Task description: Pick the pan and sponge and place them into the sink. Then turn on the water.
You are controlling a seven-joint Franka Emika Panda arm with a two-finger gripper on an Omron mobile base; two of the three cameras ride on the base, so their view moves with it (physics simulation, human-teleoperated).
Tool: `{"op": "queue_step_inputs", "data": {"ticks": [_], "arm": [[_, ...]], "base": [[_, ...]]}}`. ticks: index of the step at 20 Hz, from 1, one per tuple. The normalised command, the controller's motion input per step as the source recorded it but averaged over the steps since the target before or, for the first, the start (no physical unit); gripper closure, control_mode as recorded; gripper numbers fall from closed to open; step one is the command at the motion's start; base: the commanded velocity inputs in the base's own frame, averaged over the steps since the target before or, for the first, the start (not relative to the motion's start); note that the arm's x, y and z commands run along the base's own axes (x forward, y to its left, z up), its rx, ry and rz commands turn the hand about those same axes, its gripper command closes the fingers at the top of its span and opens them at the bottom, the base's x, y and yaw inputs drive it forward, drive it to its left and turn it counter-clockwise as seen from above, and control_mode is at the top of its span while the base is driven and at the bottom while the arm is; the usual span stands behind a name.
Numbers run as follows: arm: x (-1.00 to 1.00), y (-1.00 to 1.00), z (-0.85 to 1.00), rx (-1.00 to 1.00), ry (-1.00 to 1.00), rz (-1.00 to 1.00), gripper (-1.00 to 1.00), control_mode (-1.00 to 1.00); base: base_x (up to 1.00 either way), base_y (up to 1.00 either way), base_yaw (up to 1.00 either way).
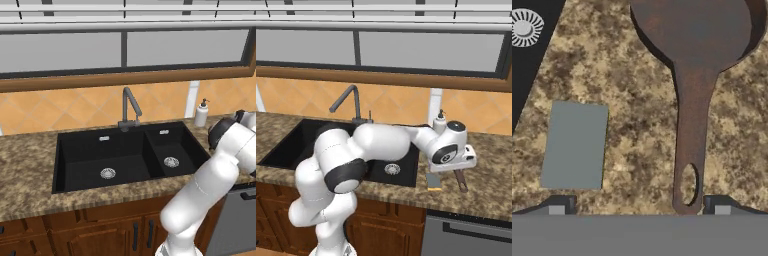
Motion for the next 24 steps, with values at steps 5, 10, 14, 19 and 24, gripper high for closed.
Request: {"op": "queue_step_inputs", "data": {"ticks": [5, 10, 14, 19, 24], "arm": [[0.34, -0.32, -0.25, 0.00, 0.03, 0.00, -1.00, -1.00], [0.34, -0.38, -0.19, 0.00, 0.03, 0.00, -1.00, -1.00], [0.33, -0.19, -0.29, -0.01, 0.07, 0.00, -1.00, -1.00], [0.21, -0.08, -0.49, 0.00, 0.07, 0.00, -1.00, -1.00], [0.05, -0.31, -0.45, 0.00, 0.10, 0.00, -1.00, -1.00]], "base": [[0.00, 0.00, 0.00], [0.00, 0.00, 0.00], [0.00, 0.00, 0.00], [0.00, 0.00, 0.00], [0.00, 0.00, 0.00]]}}
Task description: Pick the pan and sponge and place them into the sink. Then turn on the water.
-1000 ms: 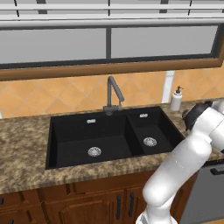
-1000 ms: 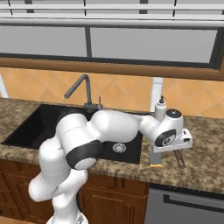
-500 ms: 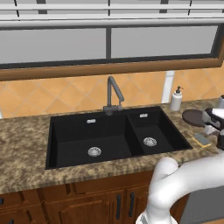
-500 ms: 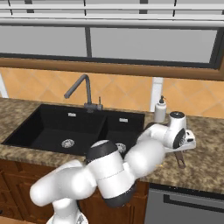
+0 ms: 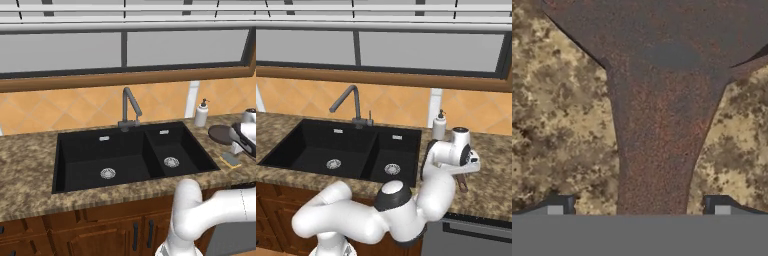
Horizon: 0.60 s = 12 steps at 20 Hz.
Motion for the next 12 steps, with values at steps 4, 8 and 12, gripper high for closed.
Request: {"op": "queue_step_inputs", "data": {"ticks": [4, 8, 12], "arm": [[0.00, -0.14, -0.56, 0.00, 0.17, 0.00, 1.00, -1.00], [-0.09, -0.15, -0.60, 0.05, 0.16, 0.00, 1.00, -1.00], [-0.29, -0.21, -0.59, 0.12, 0.08, 0.06, 1.00, -1.00]], "base": [[0.00, 0.00, 0.00], [0.00, 0.00, 0.00], [0.00, 0.00, 0.00]]}}
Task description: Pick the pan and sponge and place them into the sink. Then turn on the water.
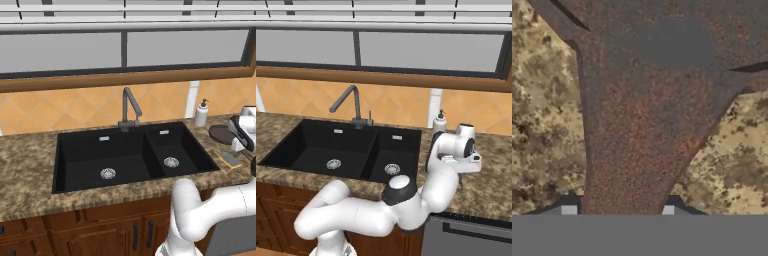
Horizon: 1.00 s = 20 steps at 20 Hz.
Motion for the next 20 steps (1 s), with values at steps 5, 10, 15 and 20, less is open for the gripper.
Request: {"op": "queue_step_inputs", "data": {"ticks": [5, 10, 15, 20], "arm": [[-0.40, -0.08, -0.20, 0.09, -0.09, 0.08, 1.00, -1.00], [-0.22, 0.10, 0.00, 0.06, -0.31, 0.10, 1.00, -1.00], [-0.27, 0.35, 0.22, 0.11, -0.40, 0.03, 1.00, -1.00], [-0.37, 0.55, 0.50, 0.06, -0.45, 0.00, 1.00, -1.00]], "base": [[0.00, 0.00, 0.00], [0.00, 0.00, 0.00], [0.00, 0.00, 0.00], [0.00, 0.00, 0.00]]}}
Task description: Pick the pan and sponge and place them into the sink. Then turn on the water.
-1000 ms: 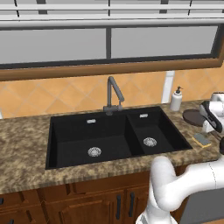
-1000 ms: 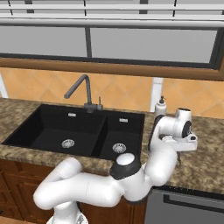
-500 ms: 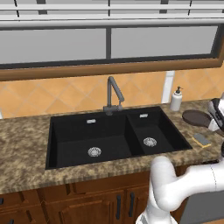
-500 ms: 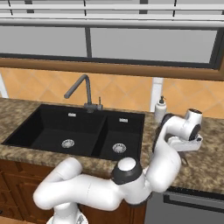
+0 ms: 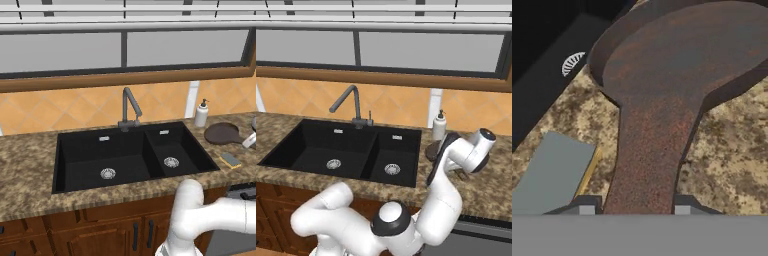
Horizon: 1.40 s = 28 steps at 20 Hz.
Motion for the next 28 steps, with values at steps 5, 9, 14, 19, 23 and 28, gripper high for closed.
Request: {"op": "queue_step_inputs", "data": {"ticks": [5, 9, 14, 19, 23, 28], "arm": [[-0.35, 0.58, 0.68, 0.01, -0.29, 0.00, 1.00, -1.00], [-0.31, 0.62, 0.72, 0.01, -0.08, 0.00, 1.00, -1.00], [-0.48, 0.71, 0.67, 0.08, 0.12, 0.00, 1.00, -1.00], [-0.55, 0.76, 0.61, 0.19, 0.24, 0.00, 1.00, -1.00], [-0.72, 0.67, 0.36, 0.23, -0.01, -0.11, 1.00, -1.00], [-0.66, 0.92, 0.02, 0.09, -0.06, -0.31, 1.00, -1.00]], "base": [[0.00, 0.00, 0.00], [0.00, 0.00, 0.00], [0.00, 0.00, 0.00], [0.00, 0.00, 0.00], [0.00, 0.00, 0.00], [0.00, 0.00, 0.00]]}}
